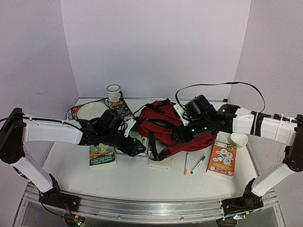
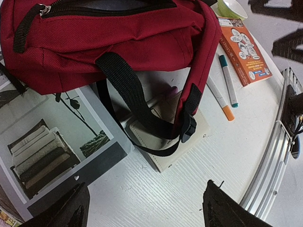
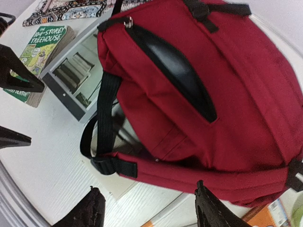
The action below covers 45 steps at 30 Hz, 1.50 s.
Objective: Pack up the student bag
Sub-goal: Put down the pocket on the back of the student bag, then adjust the book at the center of the board.
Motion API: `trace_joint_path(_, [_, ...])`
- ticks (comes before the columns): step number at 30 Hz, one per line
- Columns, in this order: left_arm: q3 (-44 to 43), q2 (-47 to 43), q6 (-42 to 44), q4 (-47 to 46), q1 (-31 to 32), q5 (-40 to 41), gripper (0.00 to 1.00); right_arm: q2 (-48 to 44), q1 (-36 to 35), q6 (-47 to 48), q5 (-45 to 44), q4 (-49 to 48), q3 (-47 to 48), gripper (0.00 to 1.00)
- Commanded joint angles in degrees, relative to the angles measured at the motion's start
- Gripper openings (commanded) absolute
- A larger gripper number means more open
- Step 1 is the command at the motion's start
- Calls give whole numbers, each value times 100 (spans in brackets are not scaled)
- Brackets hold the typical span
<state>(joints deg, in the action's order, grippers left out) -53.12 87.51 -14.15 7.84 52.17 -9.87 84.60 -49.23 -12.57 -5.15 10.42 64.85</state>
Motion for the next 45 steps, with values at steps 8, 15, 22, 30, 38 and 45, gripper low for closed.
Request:
trace_joint_path(8, [188, -100, -369, -185, -50, -82, 84, 424, -38, -1036, 1079, -504, -1274, 64])
trace_joint_path(15, [213, -98, -401, -172, -76, -151, 84, 1238, -29, -684, 828, -977, -1015, 68])
trace_joint_path(22, [280, -100, -424, -169, -76, -208, 84, 1900, -29, -418, 820, -1195, -552, 76])
trace_joint_path(30, [324, -96, -463, -170, -73, -302, 84, 2339, -26, -322, 1210, -1289, -194, 77])
trace_joint_path(38, [424, -102, -500, -171, -76, -364, 84, 2205, -193, -395, 2015, -1151, -200, 67])
trace_joint_path(45, [532, -151, -550, -170, -72, -353, 84, 2036, -655, -660, 2274, -1058, -196, 66])
